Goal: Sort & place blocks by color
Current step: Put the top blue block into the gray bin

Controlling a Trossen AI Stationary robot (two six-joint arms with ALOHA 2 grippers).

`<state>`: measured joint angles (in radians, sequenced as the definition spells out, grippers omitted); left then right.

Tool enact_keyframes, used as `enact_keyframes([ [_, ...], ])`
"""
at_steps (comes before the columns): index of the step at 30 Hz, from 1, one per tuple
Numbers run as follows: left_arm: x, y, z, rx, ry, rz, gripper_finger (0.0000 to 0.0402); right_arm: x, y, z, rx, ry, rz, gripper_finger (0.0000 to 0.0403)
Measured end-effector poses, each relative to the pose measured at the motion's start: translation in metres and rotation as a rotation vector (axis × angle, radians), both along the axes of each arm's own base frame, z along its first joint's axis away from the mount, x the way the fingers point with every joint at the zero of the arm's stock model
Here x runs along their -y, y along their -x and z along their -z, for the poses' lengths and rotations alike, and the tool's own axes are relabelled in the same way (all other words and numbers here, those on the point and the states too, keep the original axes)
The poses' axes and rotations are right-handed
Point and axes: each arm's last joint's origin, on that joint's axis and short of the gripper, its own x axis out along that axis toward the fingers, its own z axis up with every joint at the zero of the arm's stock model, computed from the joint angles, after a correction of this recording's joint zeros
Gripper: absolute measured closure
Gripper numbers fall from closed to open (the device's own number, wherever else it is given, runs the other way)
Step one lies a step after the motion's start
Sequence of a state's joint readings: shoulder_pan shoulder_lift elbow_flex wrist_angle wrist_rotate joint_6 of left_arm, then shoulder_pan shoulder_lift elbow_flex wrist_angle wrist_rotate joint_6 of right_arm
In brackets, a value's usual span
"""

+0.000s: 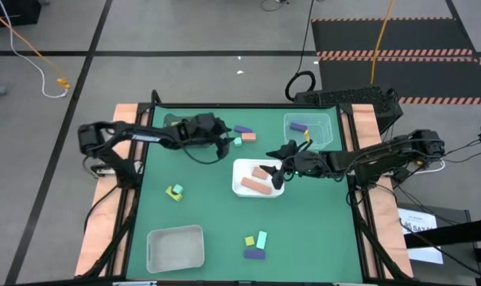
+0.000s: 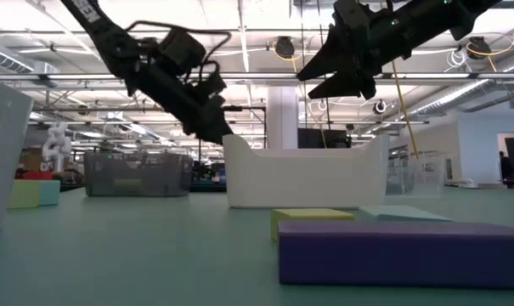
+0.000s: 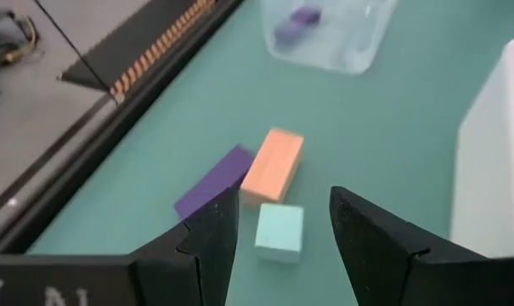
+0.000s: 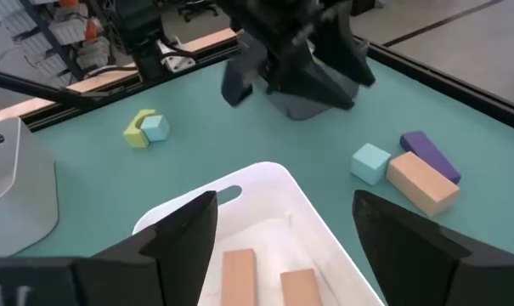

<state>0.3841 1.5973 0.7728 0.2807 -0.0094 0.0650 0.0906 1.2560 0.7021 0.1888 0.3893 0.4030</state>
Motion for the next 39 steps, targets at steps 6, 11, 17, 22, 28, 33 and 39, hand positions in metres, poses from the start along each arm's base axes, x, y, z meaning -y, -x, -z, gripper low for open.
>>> enact_keyframes([
  [6, -0.005, -0.009, 0.024, -0.029, 0.014, -0.005, 0.0213, 0.0, 0.0, 0.0, -0.004, 0.005, -0.002, 0.0135],
  [11, -0.007, -0.014, 0.039, -0.031, 0.02, -0.008, 0.0213, 0.0, 0.0, 0.0, -0.008, 0.02, -0.008, 0.0135],
  [17, -0.008, -0.017, 0.053, -0.056, 0.034, -0.01, 0.0213, 0.0, 0.0, 0.0, -0.008, 0.021, -0.009, 0.0135],
  [22, -0.009, -0.018, 0.063, -0.071, 0.038, -0.01, 0.0213, 0.0, 0.0, 0.0, -0.008, 0.022, -0.009, 0.0135],
  [28, -0.011, -0.023, 0.07, -0.039, 0.009, 0.0, 0.0213, 0.0, 0.0, 0.0, -0.009, 0.023, -0.01, 0.0135],
  [33, -0.012, -0.025, 0.08, -0.062, 0.017, 0.0, 0.0213, 0.0, 0.0, 0.0, -0.013, 0.024, -0.01, 0.0135],
  [39, -0.014, -0.03, 0.08, -0.058, 0.007, 0.005, 0.0248, 0.0, 0.0, 0.001, -0.017, 0.024, -0.01, 0.0135],
])
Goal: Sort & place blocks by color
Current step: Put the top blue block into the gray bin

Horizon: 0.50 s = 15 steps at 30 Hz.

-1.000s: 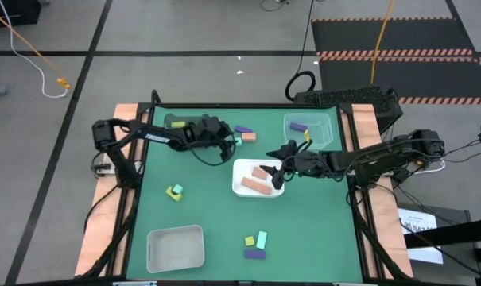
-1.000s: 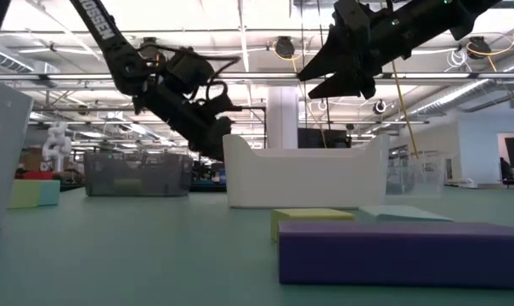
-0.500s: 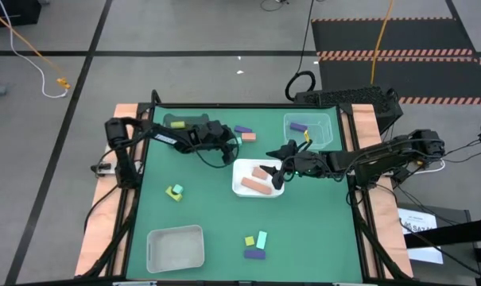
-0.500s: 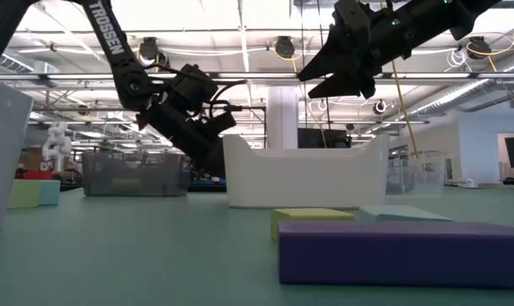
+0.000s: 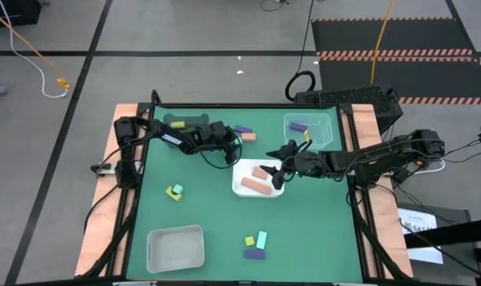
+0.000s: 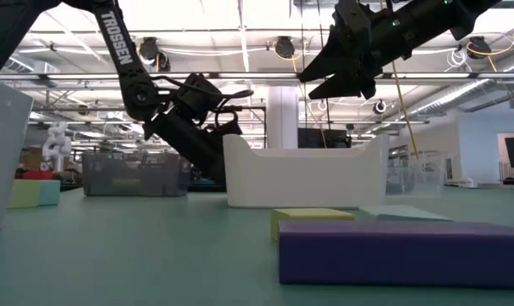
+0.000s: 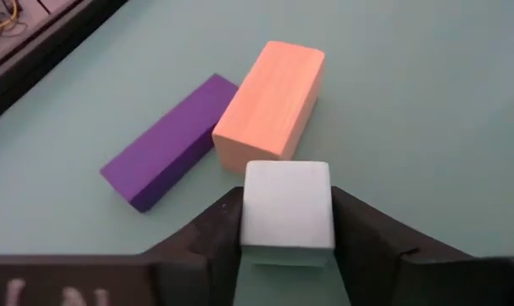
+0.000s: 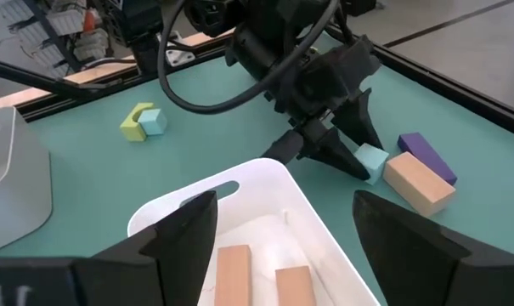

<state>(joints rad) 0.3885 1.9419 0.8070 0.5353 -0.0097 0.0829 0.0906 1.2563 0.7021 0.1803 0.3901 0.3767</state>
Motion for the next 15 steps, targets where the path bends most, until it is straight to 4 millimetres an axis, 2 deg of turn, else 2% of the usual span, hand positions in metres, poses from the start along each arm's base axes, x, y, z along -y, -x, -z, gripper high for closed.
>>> enact_keyframes([
  [2, 0.0, -0.001, -0.001, -0.003, -0.016, 0.011, 0.0268, 0.0, 0.0, 0.0, 0.0, 0.0, 0.0, 0.0135],
  [9, 0.0, -0.001, -0.003, 0.001, -0.019, 0.011, 0.0268, 0.0, 0.0, 0.001, -0.011, 0.001, 0.0, 0.0135],
  [15, 0.001, 0.0, -0.02, 0.039, -0.034, 0.013, 0.0268, 0.0, 0.001, 0.003, -0.034, 0.001, 0.001, 0.0135],
])
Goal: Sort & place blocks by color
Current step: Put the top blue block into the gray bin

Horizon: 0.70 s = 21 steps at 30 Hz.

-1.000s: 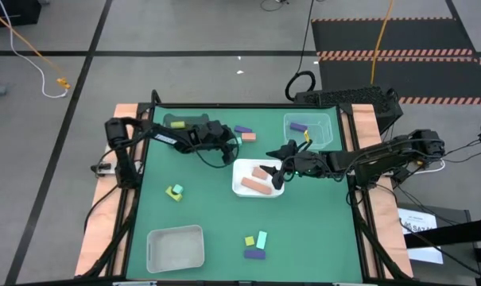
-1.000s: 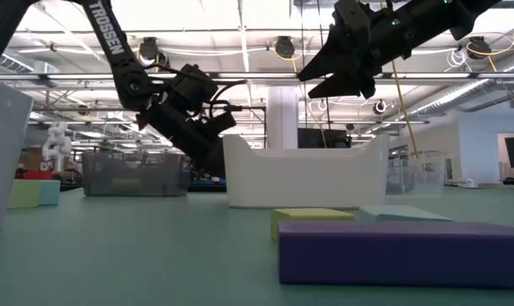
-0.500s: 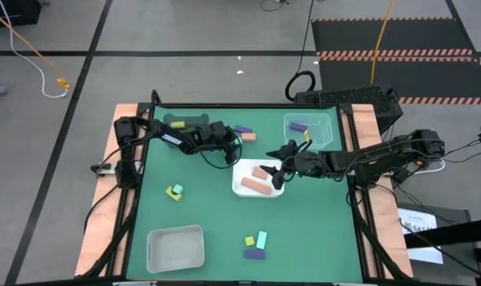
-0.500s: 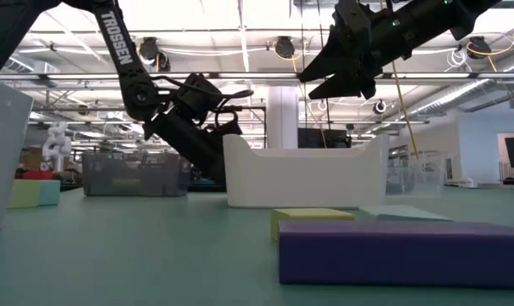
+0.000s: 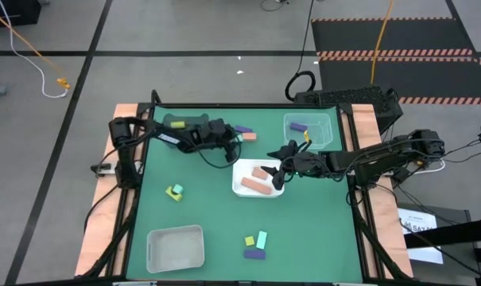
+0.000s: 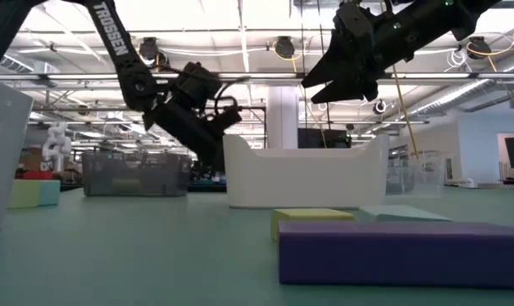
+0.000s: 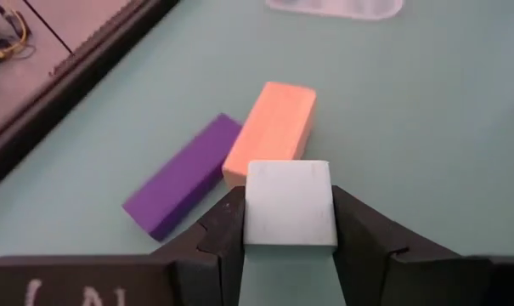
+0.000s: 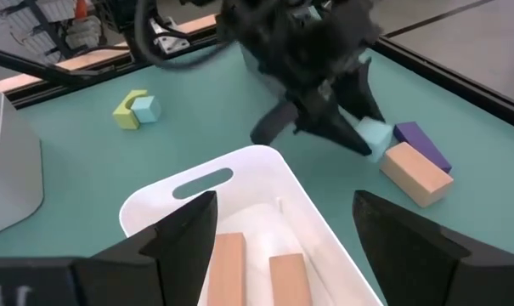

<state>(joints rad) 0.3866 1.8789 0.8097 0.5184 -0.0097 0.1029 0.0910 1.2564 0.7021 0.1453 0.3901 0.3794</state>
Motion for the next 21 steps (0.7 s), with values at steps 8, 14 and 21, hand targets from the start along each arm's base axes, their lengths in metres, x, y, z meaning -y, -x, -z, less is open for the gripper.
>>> enact_keyframes([
  [8, 0.008, 0.007, -0.059, 0.145, -0.059, 0.014, 0.0268, 0.0, 0.0, 0.0, 0.0, 0.0, 0.0, 0.0135],
  [14, 0.033, 0.014, -0.105, 0.28, -0.107, 0.079, 0.0268, 0.0, 0.0, 0.0, 0.0, 0.001, 0.001, 0.0135],
  [21, 0.067, 0.022, -0.141, 0.394, -0.138, 0.176, 0.0268, 0.0, 0.0, 0.0, -0.001, 0.008, 0.0, 0.0135],
])
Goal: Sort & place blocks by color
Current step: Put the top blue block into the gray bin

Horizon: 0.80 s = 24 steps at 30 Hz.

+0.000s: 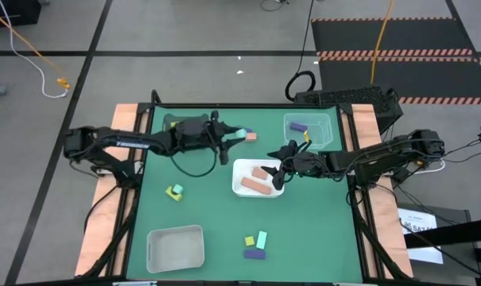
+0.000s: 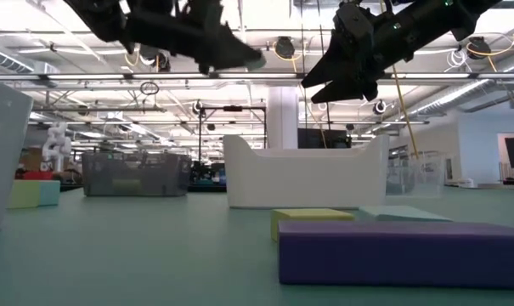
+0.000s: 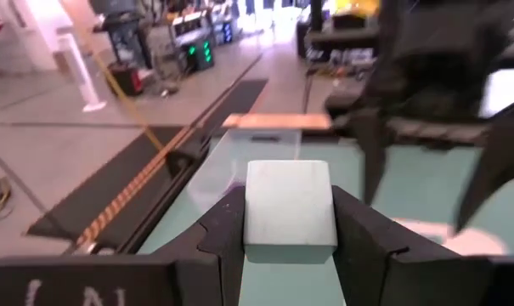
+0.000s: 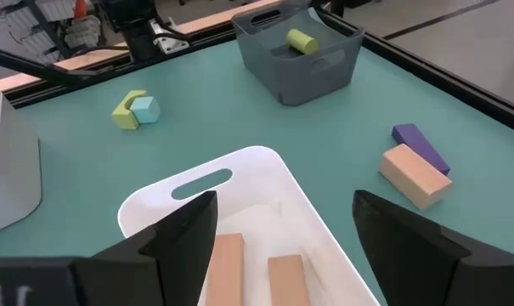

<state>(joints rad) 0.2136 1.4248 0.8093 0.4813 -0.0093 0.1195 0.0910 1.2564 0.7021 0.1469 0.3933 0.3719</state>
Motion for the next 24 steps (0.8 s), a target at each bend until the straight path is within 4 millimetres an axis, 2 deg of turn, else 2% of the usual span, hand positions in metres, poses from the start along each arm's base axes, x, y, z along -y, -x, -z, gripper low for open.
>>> enact_keyframes([
  [8, 0.026, -0.001, -0.015, 0.115, 0.082, 0.074, 0.0268, 0.0, 0.0, -0.001, 0.012, -0.005, 0.003, 0.0135],
  [14, 0.04, -0.002, -0.014, 0.122, 0.196, 0.112, 0.0268, 0.002, -0.004, -0.008, 0.092, -0.011, 0.014, 0.0135],
  [18, 0.051, 0.001, -0.006, 0.011, 0.341, 0.199, 0.0268, 0.003, -0.006, -0.014, 0.148, 0.016, 0.004, 0.0135],
  [24, 0.076, 0.016, 0.017, -0.317, 0.551, 0.217, 0.0268, 0.003, -0.006, -0.014, 0.133, 0.07, -0.02, 0.0135],
])
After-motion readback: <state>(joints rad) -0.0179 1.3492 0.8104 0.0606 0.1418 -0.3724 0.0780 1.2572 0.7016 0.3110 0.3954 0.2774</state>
